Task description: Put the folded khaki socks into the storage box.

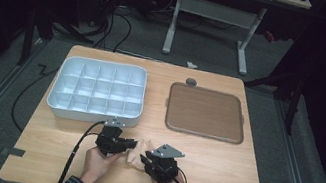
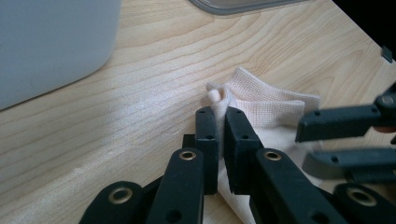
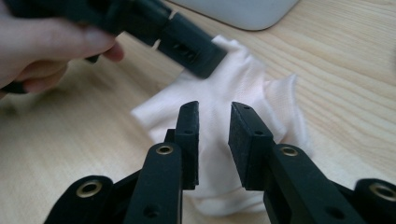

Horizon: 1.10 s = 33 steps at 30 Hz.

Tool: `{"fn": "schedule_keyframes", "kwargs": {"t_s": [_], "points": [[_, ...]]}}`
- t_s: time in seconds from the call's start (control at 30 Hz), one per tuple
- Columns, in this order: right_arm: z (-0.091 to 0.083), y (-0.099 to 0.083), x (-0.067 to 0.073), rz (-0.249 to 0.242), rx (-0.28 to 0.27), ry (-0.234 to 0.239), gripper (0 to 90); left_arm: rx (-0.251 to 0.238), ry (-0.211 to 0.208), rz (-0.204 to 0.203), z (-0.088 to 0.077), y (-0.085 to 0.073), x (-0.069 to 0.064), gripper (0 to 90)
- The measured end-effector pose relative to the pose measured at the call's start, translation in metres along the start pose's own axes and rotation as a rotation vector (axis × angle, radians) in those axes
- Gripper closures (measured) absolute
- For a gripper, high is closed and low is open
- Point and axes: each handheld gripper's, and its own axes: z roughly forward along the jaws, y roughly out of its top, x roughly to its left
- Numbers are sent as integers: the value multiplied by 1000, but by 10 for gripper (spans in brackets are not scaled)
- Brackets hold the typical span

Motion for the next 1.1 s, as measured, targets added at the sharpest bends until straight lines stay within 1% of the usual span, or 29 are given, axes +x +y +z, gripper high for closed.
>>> {"fn": "schedule_keyframes", "kwargs": {"t_s": [0.07,0.13,0.23,0.3,0.37,0.4,0.43,0.6,0.67,0.83,0.93,1.0,1.1], "points": [[3,5,-1,-1,16,-1,827,-1,-1,1,-1,0,-1,853],[7,8,-1,0,24,-6,860,-3,-4,1,-2,0,-1,853],[12,10,-3,-4,42,-26,883,-1,-5,4,-2,0,-1,853],[14,9,-5,8,51,-41,891,4,-5,7,-3,0,0,853],[16,8,-6,16,73,-50,897,8,-3,8,-5,0,-1,853],[19,6,-7,13,90,-52,898,7,-6,9,-5,0,-1,853],[20,5,-7,7,95,-53,898,6,-10,9,-6,0,-2,853],[23,5,-7,0,104,-53,898,-3,-20,11,-8,-1,-3,853],[24,5,-6,2,102,-53,898,-11,-31,1,-8,-2,-2,853],[25,5,-6,-11,100,-51,898,-16,-44,8,-11,-2,-4,852],[25,4,-4,-3,100,-50,898,-18,-48,15,-12,-1,-6,852],[26,4,-4,-8,99,-48,898,-22,-53,12,-12,-1,-6,852],[26,5,-4,-11,102,-42,898,-25,-56,20,-13,0,-7,852]]}}
